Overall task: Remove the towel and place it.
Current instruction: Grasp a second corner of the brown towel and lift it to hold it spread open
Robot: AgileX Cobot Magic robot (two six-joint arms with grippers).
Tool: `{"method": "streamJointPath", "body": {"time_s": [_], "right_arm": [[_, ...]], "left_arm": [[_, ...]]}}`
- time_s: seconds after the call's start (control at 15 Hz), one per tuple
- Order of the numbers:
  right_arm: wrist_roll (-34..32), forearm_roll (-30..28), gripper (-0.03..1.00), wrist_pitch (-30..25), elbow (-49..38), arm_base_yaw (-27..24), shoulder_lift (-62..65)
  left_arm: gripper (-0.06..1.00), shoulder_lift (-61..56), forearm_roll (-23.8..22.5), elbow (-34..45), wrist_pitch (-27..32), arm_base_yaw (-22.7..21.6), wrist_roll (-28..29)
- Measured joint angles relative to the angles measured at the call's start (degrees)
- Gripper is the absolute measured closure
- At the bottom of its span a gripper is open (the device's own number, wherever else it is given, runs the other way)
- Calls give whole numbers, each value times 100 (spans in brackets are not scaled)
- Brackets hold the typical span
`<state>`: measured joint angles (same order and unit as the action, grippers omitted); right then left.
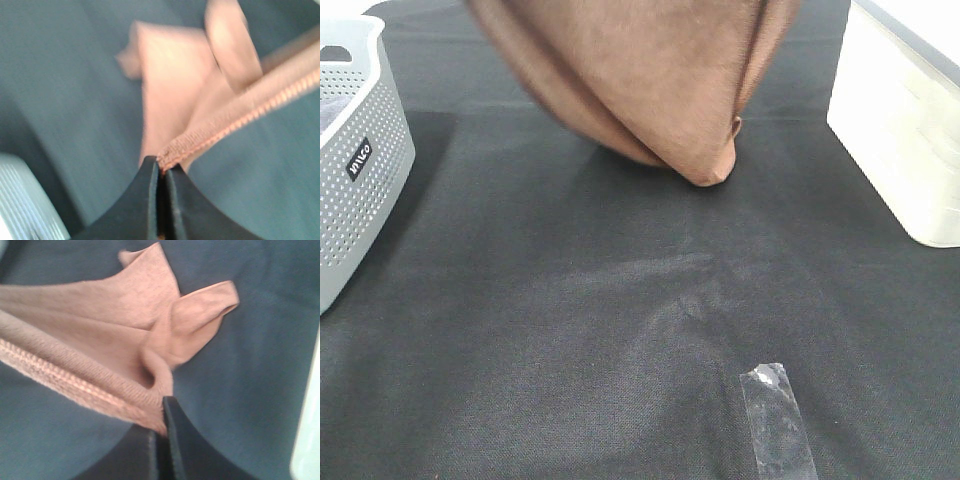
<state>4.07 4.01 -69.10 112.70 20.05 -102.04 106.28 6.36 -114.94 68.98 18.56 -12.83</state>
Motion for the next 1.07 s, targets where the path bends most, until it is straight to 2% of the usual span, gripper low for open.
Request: {"method": "streamJointPath", "body": {"time_s": [0.27,0.47,0.6,0.8,1.07], "right_arm": [[-34,470,97,17,-1461,63,1238],[-40,963,97,29,-2458,86,2114],[-40,1278,97,29,-2985,92,2664],[-40,1432,97,29,-3770,97,3409],[-206,1621,97,34,-4756,97,4114]], "left_arm": [[94,-1616,372,2074,-178,57,69],[94,-2779,642,3300,-298,63,292],[94,-3518,865,3925,-327,80,430],[94,-4372,1490,4715,-338,80,453],[94,-5168,2005,5667,-344,80,487]]}}
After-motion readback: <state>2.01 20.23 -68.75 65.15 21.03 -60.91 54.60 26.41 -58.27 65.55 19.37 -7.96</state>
